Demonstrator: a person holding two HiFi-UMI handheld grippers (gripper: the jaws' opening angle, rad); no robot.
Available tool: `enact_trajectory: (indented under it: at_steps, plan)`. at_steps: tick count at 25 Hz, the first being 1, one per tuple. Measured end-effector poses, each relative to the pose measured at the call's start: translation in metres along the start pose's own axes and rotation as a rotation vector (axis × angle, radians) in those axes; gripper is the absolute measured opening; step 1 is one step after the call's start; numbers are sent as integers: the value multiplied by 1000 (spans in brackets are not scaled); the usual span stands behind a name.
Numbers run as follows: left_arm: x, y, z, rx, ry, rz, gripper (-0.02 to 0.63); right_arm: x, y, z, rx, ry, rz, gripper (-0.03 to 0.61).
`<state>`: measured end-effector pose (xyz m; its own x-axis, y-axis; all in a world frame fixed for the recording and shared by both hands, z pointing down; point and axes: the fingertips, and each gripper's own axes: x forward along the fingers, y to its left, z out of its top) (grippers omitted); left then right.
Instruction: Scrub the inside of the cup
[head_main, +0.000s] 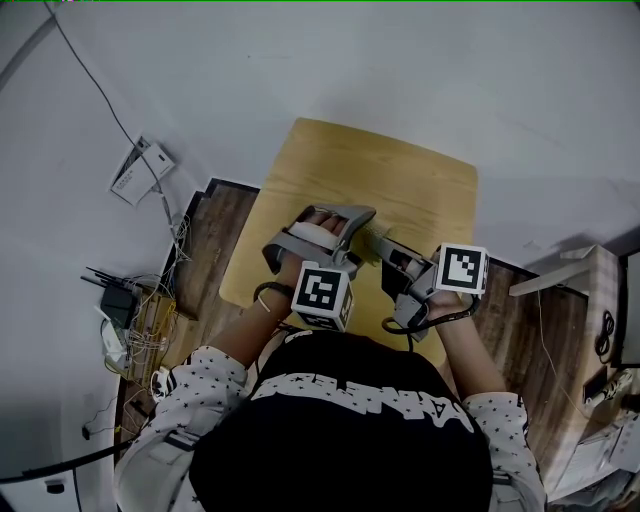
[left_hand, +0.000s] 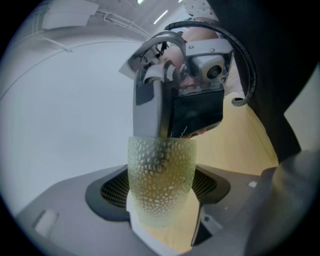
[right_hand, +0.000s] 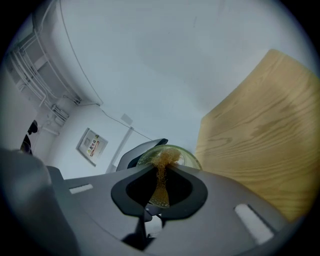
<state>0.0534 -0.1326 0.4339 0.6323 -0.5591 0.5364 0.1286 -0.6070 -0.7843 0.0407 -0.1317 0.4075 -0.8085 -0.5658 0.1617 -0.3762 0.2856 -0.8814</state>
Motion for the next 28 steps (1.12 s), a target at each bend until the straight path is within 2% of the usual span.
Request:
enact_trajectory:
  at_steps: [2, 4, 6, 9, 18, 28]
  plan:
    - [0, 1, 0, -13, -5, -7, 365, 3, 10, 2, -63, 15, 36, 46]
    - [-1, 1, 1, -25, -9, -13, 365, 6, 14, 0, -68, 21, 47, 46]
    - [-1, 1, 0, -37, -14, -20, 365, 6, 13, -5, -56, 23, 29, 46]
    - [-3, 1, 0, -52, -24, -28, 365, 7, 13, -8, -125, 45, -2, 46]
    - [-12, 0, -2, -124, -51, -70, 365, 13, 21, -18, -453, 186, -86, 44]
    - [-15, -21, -6, -265, -61, -179, 365, 18, 11, -45, -861, 471, -139, 46]
